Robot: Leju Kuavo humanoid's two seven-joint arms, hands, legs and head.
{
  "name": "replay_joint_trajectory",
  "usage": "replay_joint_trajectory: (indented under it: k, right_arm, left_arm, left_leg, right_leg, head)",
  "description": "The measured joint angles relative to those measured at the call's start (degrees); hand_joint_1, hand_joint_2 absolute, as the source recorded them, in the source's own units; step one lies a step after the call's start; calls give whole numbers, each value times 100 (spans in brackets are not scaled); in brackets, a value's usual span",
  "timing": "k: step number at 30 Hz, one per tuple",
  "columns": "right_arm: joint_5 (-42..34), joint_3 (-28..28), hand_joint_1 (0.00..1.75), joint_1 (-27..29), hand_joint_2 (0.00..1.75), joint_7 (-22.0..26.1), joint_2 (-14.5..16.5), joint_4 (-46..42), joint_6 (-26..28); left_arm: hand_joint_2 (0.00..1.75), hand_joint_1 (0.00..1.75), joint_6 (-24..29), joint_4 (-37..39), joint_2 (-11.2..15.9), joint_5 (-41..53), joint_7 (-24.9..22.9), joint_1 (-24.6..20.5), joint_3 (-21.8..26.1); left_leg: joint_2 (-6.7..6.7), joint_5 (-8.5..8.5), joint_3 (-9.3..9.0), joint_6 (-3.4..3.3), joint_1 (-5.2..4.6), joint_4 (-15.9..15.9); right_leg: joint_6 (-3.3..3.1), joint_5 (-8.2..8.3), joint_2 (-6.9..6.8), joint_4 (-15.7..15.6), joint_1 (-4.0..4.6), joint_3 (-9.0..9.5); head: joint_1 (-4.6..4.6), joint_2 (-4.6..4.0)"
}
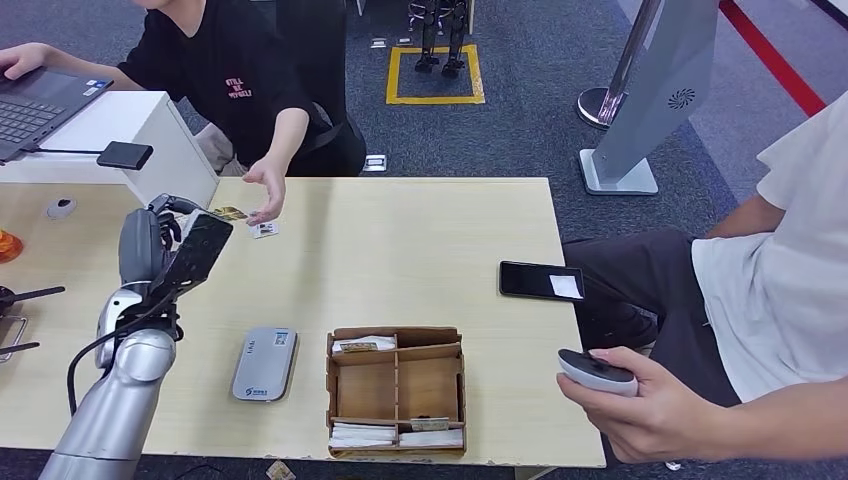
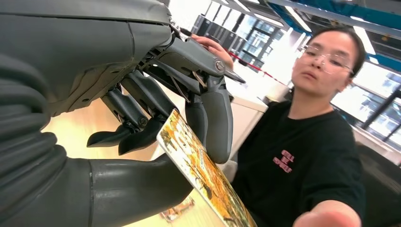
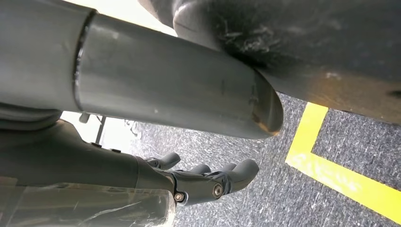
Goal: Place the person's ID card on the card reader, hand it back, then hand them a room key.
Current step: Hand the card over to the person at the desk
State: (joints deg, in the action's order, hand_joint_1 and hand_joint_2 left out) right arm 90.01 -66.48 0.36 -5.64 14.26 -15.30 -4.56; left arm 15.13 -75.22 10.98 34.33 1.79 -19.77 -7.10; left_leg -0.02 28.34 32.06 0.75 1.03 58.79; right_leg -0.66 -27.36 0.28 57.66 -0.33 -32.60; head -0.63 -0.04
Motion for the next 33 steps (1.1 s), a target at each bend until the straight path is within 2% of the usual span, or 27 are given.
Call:
replay_joint_trajectory:
  k: [15, 16, 19, 20, 21, 25, 29, 33]
  right_arm:
    - [0, 69, 0, -9, 0, -1, -36, 63, 28]
    - [0, 69, 0, -10, 0, -1, -36, 63, 28]
    - [0, 69, 0, -12, 0, -1, -37, 63, 28]
    - [0, 69, 0, -12, 0, -1, -38, 63, 28]
    - [0, 69, 0, -12, 0, -2, -38, 63, 28]
    - [0, 69, 0, -12, 0, -1, -38, 64, 28]
    - [-12, 69, 0, -7, 0, -9, -38, 63, 26]
    - [-46, 60, 0, 0, 0, -17, -35, 62, 24]
  left_arm:
    - [175, 173, 256, 341, -127, 394, -111, -86, 276]
    - [175, 164, 265, 365, -136, 418, -118, -91, 281]
    - [175, 34, 271, 425, -161, 445, -120, -98, 284]
    - [175, 0, 271, 442, -172, 445, -119, -98, 284]
    - [175, 0, 273, 456, -186, 433, -113, -97, 285]
    - [0, 0, 280, 463, -289, 199, 22, -52, 292]
    - [0, 0, 236, 295, -416, -307, 273, 121, 295]
    - [0, 0, 49, -182, -585, -1089, 558, 479, 292]
  left_leg:
    - [0, -2, 0, 3, 0, 0]
    - [0, -2, 0, 3, 0, 0]
    - [0, -2, 0, 3, 0, 0]
    - [0, -2, 0, 3, 0, 0]
    - [0, -2, 0, 3, 0, 0]
    - [-1, -2, 1, 3, 0, 0]
    - [1, -2, 1, 3, 0, 0]
    - [1, 0, 1, 1, -1, 0]
  right_leg:
    - [0, 0, 1, 0, 0, 0]
    - [0, 0, 1, 0, 0, 0]
    - [0, 0, 1, 0, 0, 0]
    - [0, 0, 1, 0, 0, 0]
    - [0, 0, 0, 0, 0, 0]
    - [0, 0, -2, 1, 0, 1]
    - [0, 0, 1, 0, 0, 1]
    - [0, 0, 1, 0, 0, 0]
  head:
    - [1, 0]
    - [1, 1]
    - [0, 2]
    - [1, 2]
    - [0, 2]
    - [-1, 1]
    - [0, 1]
    - [1, 2]
